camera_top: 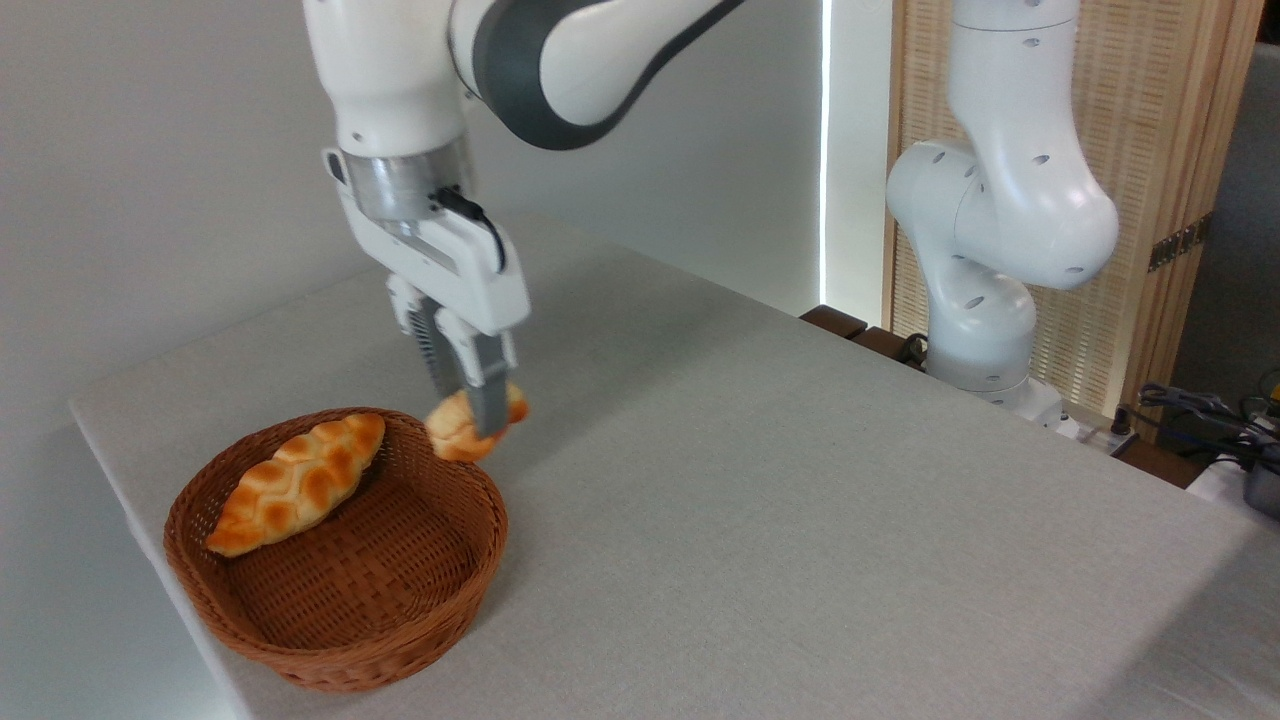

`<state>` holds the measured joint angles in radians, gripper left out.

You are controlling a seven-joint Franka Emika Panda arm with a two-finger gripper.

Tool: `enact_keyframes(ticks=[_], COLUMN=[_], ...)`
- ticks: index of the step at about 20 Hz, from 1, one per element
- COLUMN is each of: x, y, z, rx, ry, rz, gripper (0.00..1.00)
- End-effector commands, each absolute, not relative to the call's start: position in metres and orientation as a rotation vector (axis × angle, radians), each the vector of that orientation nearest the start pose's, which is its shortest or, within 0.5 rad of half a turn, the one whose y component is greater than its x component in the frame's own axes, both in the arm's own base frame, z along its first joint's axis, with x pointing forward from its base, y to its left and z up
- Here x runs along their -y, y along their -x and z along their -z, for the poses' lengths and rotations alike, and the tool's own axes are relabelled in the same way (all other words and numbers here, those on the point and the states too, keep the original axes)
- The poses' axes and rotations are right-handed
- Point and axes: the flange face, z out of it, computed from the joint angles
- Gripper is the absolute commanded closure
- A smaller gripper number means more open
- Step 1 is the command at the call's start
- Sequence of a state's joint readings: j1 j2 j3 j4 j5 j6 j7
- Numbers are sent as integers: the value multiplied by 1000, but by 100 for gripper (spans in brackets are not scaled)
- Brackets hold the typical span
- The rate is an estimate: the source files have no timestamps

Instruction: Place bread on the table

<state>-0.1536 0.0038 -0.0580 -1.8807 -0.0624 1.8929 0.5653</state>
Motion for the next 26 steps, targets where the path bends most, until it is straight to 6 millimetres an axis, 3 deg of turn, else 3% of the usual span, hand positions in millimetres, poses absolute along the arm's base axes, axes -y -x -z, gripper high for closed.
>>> enact_keyframes(ticks=[1,3,4,5,7,11,17,21,26], x=[127,128,134,140,142,144,143,140,106], y=[-519,-517,-515,-515,-517,-517,-517,-526,-535], z=[-473,-465,-460,-456,-450,-458,-521,-563,-567], rx=[-1209,-1216,-1235,-1253,-1253,-1258,-1263,-1243,-1152], ry=[2965,2964,2953,2939,2940,2938,2935,2933,2969], rz=[-93,-117,-136,-140,-150,-128,-108,18,43], gripper=[44,32,13,0,0,0,0,0,0])
